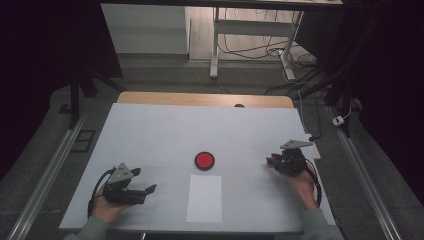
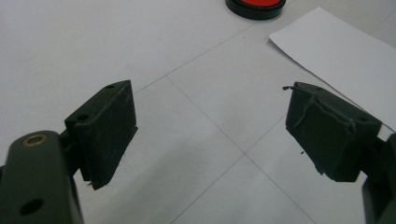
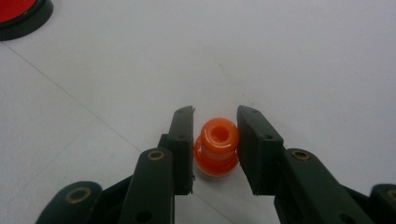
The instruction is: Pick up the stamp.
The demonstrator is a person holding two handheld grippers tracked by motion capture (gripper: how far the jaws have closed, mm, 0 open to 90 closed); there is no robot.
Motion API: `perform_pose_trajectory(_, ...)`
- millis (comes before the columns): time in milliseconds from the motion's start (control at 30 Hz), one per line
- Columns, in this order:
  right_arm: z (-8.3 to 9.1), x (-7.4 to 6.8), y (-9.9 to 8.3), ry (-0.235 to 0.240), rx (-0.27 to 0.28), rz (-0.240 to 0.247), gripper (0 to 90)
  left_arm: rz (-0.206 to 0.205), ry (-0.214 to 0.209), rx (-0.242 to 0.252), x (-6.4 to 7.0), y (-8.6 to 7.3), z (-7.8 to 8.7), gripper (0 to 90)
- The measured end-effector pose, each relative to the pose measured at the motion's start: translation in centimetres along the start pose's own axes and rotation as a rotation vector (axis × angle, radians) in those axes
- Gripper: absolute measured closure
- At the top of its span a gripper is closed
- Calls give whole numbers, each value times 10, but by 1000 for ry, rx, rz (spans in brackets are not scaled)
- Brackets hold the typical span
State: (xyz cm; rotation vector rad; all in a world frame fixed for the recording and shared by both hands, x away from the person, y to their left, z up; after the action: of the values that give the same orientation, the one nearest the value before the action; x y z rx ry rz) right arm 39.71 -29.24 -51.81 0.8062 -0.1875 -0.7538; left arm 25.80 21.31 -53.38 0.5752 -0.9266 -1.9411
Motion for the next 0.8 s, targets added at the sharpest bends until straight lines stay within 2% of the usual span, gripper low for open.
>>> perform_pose_trajectory(100, 0, 0, 0, -9, 0, 4, 707, -2, 0, -1, 0, 0, 0, 164)
perform_pose_trajectory(400, 1, 0, 0, -21, 5, 11, 716, -4, 2, -2, 0, 0, 0, 164)
perform_pose_trajectory(800, 10, -1, 4, -12, 82, 1, 717, -6, 6, -5, 0, -1, -1, 164)
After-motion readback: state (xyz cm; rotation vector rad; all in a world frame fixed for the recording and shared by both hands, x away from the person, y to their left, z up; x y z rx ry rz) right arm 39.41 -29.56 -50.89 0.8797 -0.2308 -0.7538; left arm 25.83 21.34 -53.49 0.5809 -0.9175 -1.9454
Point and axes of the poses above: each handheld gripper's, and its own axes: z roughly backward along the jaws, y roughly out of its top, x roughly to its right, the point moved 2 cm from there along -z, roughly forward along the jaws, and after that the axes turned 11 degrees about y, right-handed, at the moved point
